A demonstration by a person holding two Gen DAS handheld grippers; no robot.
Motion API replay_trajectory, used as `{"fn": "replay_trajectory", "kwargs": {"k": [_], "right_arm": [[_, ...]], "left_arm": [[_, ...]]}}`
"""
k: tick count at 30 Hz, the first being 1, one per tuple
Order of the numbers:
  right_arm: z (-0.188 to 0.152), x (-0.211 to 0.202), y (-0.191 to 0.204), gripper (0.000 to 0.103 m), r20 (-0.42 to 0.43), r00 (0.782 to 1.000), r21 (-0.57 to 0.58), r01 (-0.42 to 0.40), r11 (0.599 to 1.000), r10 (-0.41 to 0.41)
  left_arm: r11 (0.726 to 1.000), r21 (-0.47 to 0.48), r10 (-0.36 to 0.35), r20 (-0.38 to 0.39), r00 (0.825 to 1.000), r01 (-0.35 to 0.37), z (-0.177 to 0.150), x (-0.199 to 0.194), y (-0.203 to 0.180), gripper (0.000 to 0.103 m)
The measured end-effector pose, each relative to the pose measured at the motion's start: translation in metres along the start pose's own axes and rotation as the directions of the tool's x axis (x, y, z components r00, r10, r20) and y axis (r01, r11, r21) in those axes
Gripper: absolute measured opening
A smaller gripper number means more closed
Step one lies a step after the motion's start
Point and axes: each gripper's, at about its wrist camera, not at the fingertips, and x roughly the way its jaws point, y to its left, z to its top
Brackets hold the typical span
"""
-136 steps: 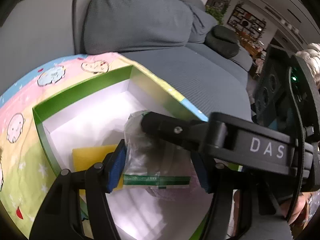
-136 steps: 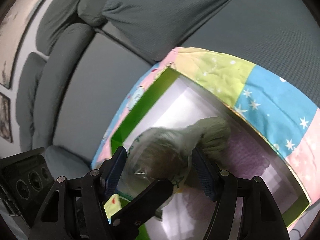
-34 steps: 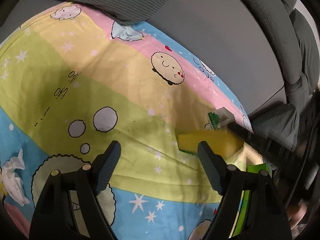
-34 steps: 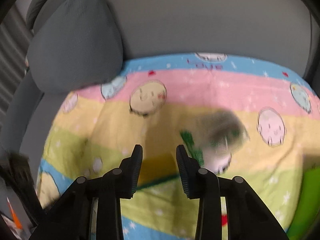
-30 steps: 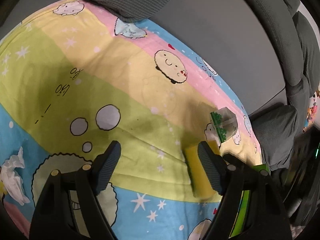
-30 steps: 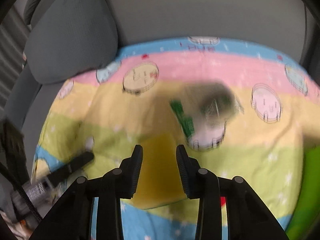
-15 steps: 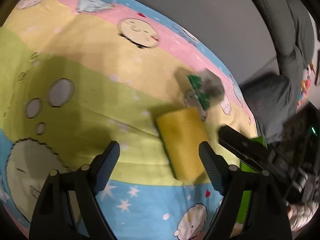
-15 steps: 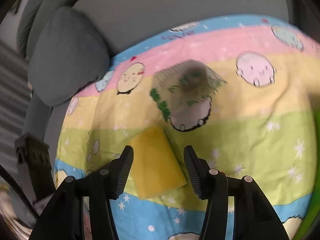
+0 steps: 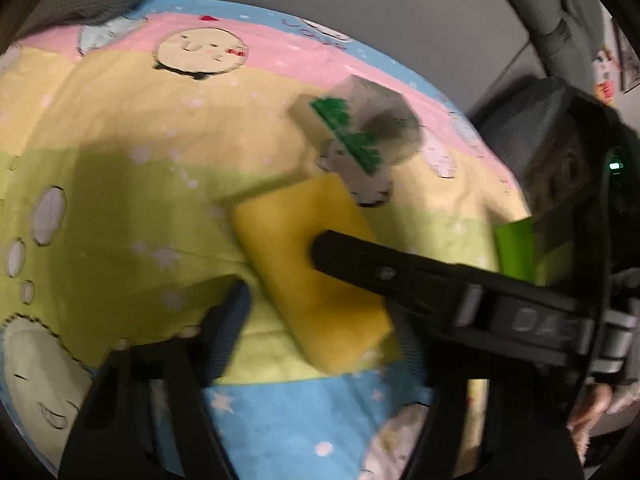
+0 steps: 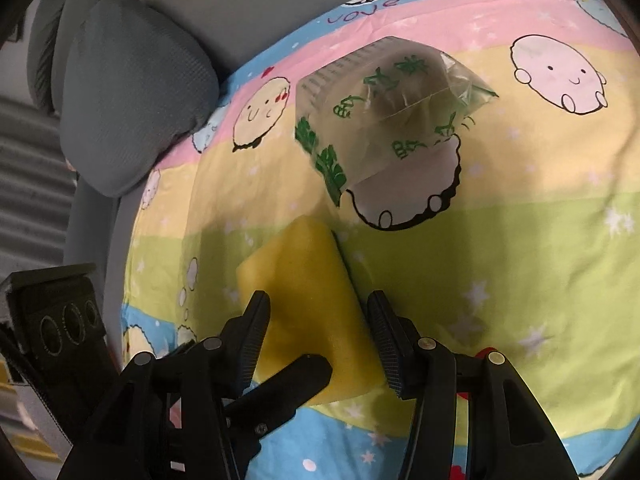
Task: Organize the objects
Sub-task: 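Close the right gripper on the yellow scouring sponge, then lift the sponge with the right gripper and carry it over the box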
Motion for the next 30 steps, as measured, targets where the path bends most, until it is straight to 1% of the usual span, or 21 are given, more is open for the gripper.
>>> {"fn": "replay_trajectory", "kwargs": {"k": [3, 5, 10, 12, 14, 18, 22, 26, 30], "right_arm": [[-0.003, -0.003, -0.001, 0.053, 0.015, 1.000, -0.002, 0.006, 1.000, -0.006], [-0.006, -0.006, -0.004, 0.053, 0.021, 1.000, 0.011, -0.010, 1.000, 0.010], [-0.016, -0.025, -0.008, 0.053, 0.056, 0.998, 0.036, -0.039, 0.999, 0.037], [-0.022, -0.039, -0.009, 0.053, 0.079, 0.996, 0.039, -0.042, 0.998, 0.039], [-0.029, -0.056, -0.010, 0.053, 0.120, 0.992, 0.034, -0.031, 0.999, 0.026], [-0.045, -0.093, -0.014, 0.053, 0.216, 0.976, 0.029, -0.012, 1.000, 0.006], [-0.063, -0.126, -0.017, 0.053, 0.308, 0.951, 0.031, 0.013, 0.999, -0.022], [-0.076, -0.153, -0.021, 0.053, 0.378, 0.926, 0.018, 0.020, 1.000, -0.025], [-0.082, -0.167, -0.018, 0.053, 0.413, 0.910, -0.008, 0.042, 0.999, -0.035]], "left_arm": [[0.999, 0.029, 0.014, 0.006, 1.000, -0.015, -0.002, 0.001, -0.003, 0.059], [0.999, 0.047, 0.022, 0.013, 1.000, -0.022, -0.003, -0.001, -0.008, 0.058], [0.993, 0.116, 0.026, 0.059, 0.998, -0.033, -0.012, -0.011, -0.028, 0.058], [0.988, 0.151, 0.007, 0.081, 0.997, -0.020, -0.016, -0.017, -0.041, 0.058], [0.982, 0.188, -0.019, 0.107, 0.994, -0.001, -0.021, -0.024, -0.054, 0.058], [0.963, 0.268, -0.077, 0.159, 0.984, 0.032, -0.032, -0.034, -0.083, 0.058], [0.937, 0.344, -0.133, 0.194, 0.972, 0.060, -0.042, -0.042, -0.107, 0.058], [0.918, 0.392, -0.161, 0.236, 0.958, 0.057, -0.051, -0.050, -0.127, 0.058], [0.905, 0.423, -0.166, 0.271, 0.948, 0.037, -0.057, -0.055, -0.141, 0.057]]}}
